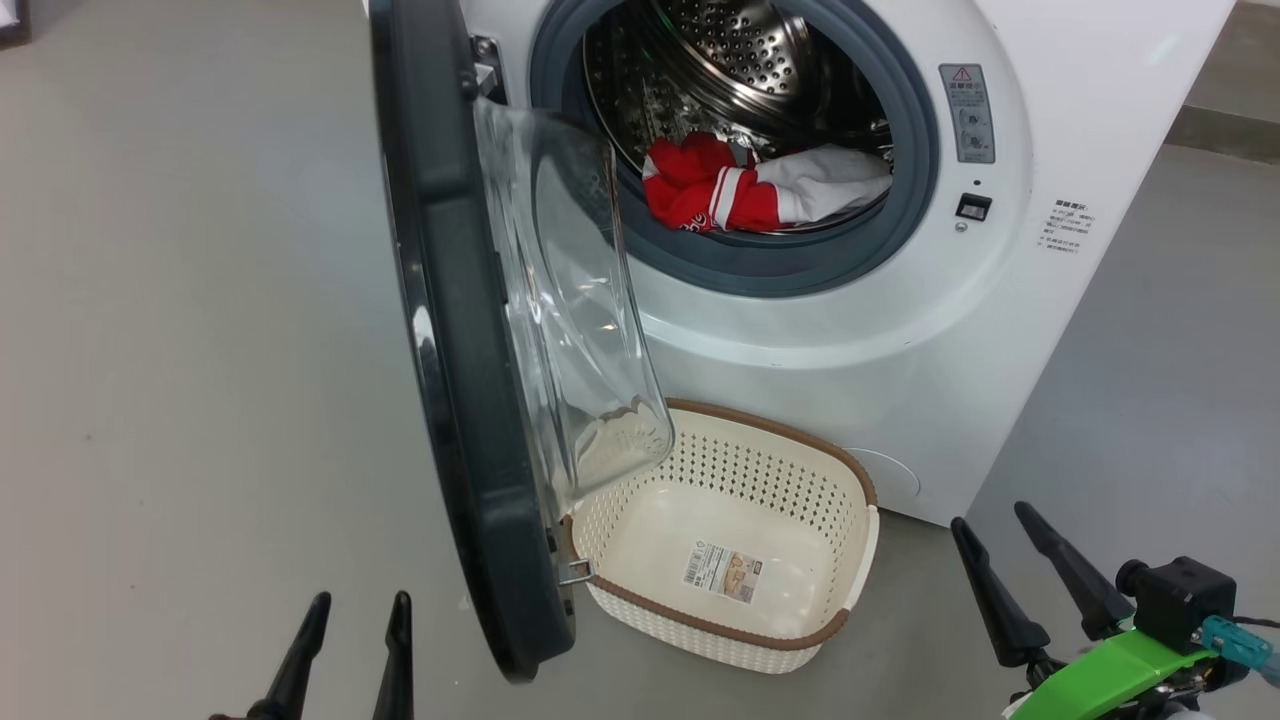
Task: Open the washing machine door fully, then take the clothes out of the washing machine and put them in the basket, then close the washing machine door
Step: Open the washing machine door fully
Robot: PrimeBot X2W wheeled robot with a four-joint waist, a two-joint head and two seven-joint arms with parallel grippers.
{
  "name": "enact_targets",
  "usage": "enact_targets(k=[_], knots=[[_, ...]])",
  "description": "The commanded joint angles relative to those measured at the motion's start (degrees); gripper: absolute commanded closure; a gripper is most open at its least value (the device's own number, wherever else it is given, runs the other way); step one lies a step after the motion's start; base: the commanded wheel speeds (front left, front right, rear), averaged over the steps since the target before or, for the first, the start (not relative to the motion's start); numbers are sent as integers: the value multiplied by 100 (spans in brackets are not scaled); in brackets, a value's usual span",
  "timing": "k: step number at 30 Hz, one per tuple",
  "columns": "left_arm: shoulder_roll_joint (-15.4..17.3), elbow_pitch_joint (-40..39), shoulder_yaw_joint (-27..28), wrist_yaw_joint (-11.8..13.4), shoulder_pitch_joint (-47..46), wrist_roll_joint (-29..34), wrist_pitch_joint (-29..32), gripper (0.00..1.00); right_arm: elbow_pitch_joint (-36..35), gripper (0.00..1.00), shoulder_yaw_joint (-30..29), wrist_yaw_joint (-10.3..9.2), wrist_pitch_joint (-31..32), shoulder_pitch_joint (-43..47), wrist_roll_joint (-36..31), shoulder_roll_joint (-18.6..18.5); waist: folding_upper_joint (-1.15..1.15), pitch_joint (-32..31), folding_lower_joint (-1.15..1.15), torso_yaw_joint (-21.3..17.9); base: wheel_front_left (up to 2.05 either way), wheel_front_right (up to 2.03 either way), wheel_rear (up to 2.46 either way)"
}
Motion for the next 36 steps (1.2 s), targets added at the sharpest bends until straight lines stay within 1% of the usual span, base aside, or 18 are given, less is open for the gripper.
enact_targets(k=[1, 5, 9, 21, 22, 23, 24, 27, 29, 33, 36], knots=[[44, -144, 200, -13, -130, 46, -52, 0, -206, 0, 16, 36, -77, -1, -117, -73, 0, 2, 0, 0, 0, 0, 0], [44, -155, 205, -14, -139, 55, -52, 0, -336, 0, -153, 36, -77, 80, -400, 6, 0, 5, 0, -3, 0, 0, 0], [44, -136, 197, -14, -149, 58, -52, 0, -236, 0, -141, 36, -77, 166, -552, 42, 0, 5, 0, -1, 0, 0, 0], [44, -99, 155, 38, -183, 44, -52, 0, -172, 0, -204, 36, -77, 211, -774, 134, 0, 11, 0, -22, 0, 0, 0], [44, -91, 164, 53, -193, 22, -52, 51, -172, 0, -204, 36, -77, 208, -782, 133, 0, 9, 0, -22, 0, 0, 0], [44, -95, 183, 77, -214, -13, -52, 87, -175, 0, -207, 36, -77, 205, -787, 133, 0, 8, 0, -22, 0, 0, 0], [44, -113, 206, 97, -239, -39, -52, 100, -178, 0, -210, 36, -77, 201, -793, 134, 0, 6, 0, -23, 0, 0, 0], [44, -225, 291, 140, -310, -96, -52, 100, -183, 0, -216, 36, -77, 195, -804, 137, 0, 8, 0, -24, 0, 0, 0], [44, -462, 392, 203, -408, -152, -52, 100, -187, 0, -220, 36, -77, 189, -811, 138, 0, 12, 0, -22, 0, 0, 0], [44, -1253, 410, 333, -625, -195, -52, 100, -198, 0, -217, 36, -77, 178, -819, 136, 0, 23, 0, -22, 0, 0, 0], [44, -1960, 161, 398, -769, -129, -52, 100, -204, 0, -209, 36, -78, 163, -819, 128, 0, 39, 0, -35, 0, 0, 0]])
